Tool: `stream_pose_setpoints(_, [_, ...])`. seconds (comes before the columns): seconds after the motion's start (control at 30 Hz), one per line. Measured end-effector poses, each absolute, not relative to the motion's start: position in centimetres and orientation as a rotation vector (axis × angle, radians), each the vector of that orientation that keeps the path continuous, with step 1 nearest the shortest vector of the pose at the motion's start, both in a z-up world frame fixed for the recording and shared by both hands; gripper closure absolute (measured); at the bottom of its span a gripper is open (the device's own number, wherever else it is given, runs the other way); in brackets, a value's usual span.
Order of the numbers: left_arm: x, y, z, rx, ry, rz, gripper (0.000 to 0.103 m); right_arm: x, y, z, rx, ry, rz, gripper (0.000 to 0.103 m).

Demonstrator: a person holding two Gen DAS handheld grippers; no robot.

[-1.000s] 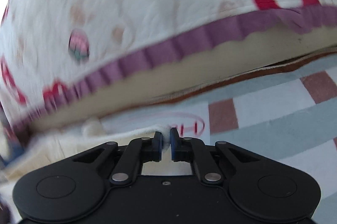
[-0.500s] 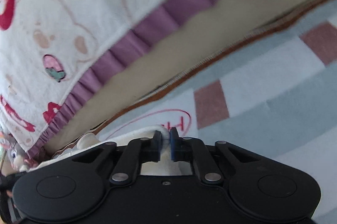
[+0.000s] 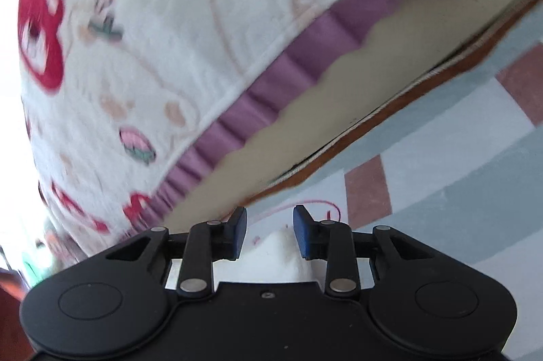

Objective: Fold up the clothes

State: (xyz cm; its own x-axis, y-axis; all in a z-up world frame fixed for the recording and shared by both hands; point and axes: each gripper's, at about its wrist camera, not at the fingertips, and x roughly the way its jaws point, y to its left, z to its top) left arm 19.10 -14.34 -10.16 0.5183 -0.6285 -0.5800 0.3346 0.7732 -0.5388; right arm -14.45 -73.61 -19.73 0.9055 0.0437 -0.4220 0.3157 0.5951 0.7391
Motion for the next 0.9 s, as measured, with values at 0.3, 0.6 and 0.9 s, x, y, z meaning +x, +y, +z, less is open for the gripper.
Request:
stream_pose_setpoints(0.3, [21.1,-10.2,-12.7,-1.000,1.047,-0.667,0.051,-11.8,-70.1,-19.7,0.655,0.595,-0.096,0.060])
stream_pose_setpoints(0.6, [16.3,-16.5,-9.0,-0.059,0.995,-0.750,0.046,-11.4,-69.5,-20.8,0.591,0.651,-0.179,0.060])
stream_pose_setpoints(0.9, [13.6,-18.8,-12.5,0.338,0.989,-0.646,0.044,-10.7,-69.2,-21.9,0.605,0.616,-0.184,0.056])
